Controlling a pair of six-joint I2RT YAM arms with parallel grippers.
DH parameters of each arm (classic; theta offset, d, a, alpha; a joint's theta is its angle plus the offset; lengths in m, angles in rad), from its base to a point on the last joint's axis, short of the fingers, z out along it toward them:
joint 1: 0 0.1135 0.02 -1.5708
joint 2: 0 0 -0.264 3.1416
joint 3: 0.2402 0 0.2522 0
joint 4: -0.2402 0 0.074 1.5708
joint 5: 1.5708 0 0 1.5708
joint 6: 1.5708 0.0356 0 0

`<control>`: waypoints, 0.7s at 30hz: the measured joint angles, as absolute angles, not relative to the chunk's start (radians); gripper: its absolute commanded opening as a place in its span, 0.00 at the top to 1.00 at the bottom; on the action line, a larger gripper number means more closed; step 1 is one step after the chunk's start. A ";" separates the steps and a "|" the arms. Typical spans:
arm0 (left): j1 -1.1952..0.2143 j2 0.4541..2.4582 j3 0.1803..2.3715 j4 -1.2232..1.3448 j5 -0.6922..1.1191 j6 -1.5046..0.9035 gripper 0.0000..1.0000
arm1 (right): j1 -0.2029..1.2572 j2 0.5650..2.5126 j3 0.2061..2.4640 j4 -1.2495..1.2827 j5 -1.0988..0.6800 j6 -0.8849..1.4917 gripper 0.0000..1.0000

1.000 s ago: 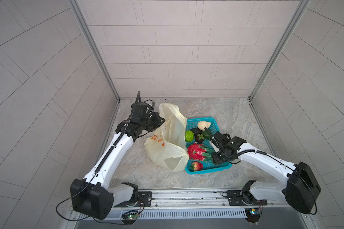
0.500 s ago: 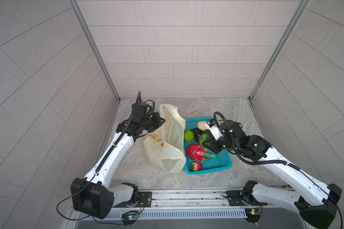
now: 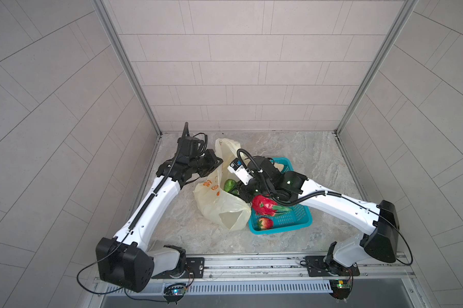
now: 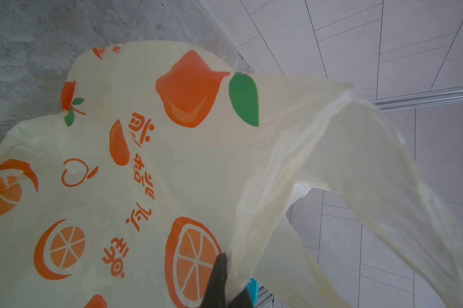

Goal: Place the fruits into the plastic bag
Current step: Place the fruit in the plastic bag.

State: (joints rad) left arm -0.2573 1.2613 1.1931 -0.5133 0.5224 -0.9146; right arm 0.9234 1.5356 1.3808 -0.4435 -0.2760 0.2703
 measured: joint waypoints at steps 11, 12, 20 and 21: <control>-0.257 1.177 1.167 -0.591 0.558 -0.976 1.00 | 0.887 1.749 1.517 -0.478 -0.200 0.303 0.76; -0.257 1.164 1.158 -0.593 0.562 -0.983 1.00 | 0.887 1.765 1.521 -0.485 -0.200 0.304 0.76; -0.260 1.133 1.093 -0.596 0.586 -1.022 1.00 | 0.888 1.869 1.549 -0.570 -0.194 0.332 0.62; -0.260 1.133 1.088 -0.596 0.587 -1.022 1.00 | 0.887 1.871 1.551 -0.582 -0.194 0.334 0.58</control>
State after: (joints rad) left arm -0.2604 1.1332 1.0878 -0.5961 0.5873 -1.0222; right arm 0.8871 1.8709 1.5513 -0.5819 -0.1944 0.3340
